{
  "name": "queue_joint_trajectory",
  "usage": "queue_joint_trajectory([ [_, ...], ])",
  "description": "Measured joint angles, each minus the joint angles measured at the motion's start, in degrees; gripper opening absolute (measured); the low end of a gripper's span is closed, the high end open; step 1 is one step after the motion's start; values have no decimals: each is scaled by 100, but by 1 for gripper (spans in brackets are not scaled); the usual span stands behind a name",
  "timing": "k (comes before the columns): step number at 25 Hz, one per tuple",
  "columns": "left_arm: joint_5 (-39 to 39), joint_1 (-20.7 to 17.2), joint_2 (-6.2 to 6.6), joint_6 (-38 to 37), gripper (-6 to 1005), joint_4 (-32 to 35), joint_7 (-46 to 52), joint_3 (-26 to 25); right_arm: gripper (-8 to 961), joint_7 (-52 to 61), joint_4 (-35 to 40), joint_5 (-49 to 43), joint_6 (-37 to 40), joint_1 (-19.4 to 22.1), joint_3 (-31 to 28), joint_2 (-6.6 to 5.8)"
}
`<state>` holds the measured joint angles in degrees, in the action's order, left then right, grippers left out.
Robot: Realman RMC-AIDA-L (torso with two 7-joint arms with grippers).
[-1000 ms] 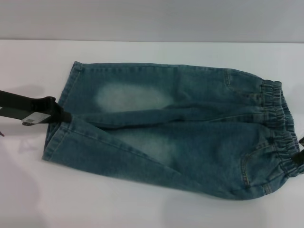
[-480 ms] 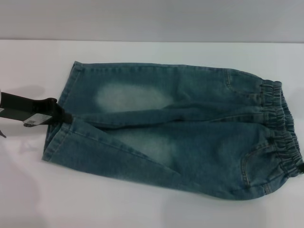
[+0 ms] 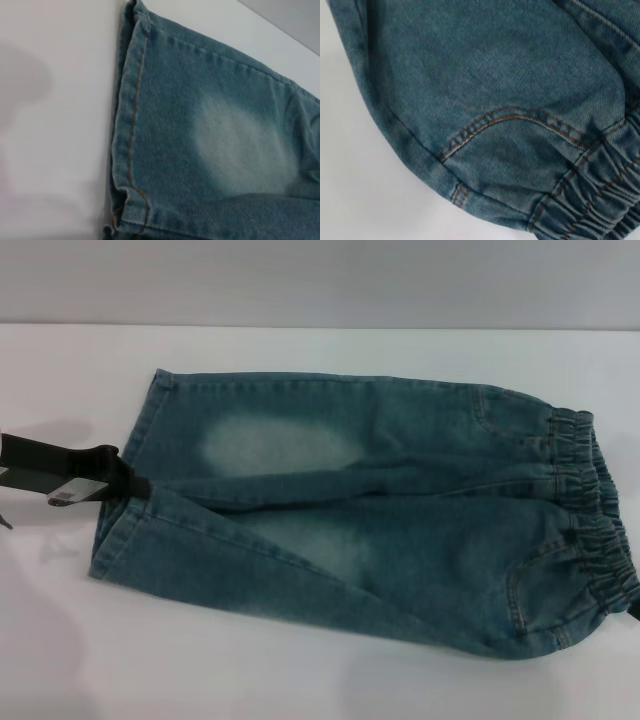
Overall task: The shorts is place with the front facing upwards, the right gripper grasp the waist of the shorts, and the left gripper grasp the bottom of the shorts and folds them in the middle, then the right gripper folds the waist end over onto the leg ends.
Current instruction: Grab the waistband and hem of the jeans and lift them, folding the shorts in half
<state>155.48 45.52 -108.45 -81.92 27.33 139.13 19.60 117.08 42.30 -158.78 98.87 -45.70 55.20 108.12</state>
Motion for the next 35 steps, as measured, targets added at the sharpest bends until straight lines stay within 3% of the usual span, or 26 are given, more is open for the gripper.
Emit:
queue_joint_trajectory([
  [35,0,-3,-35,24,14,0,-11,-35,655,-2,-117,-75,-161,-36,27,195],
])
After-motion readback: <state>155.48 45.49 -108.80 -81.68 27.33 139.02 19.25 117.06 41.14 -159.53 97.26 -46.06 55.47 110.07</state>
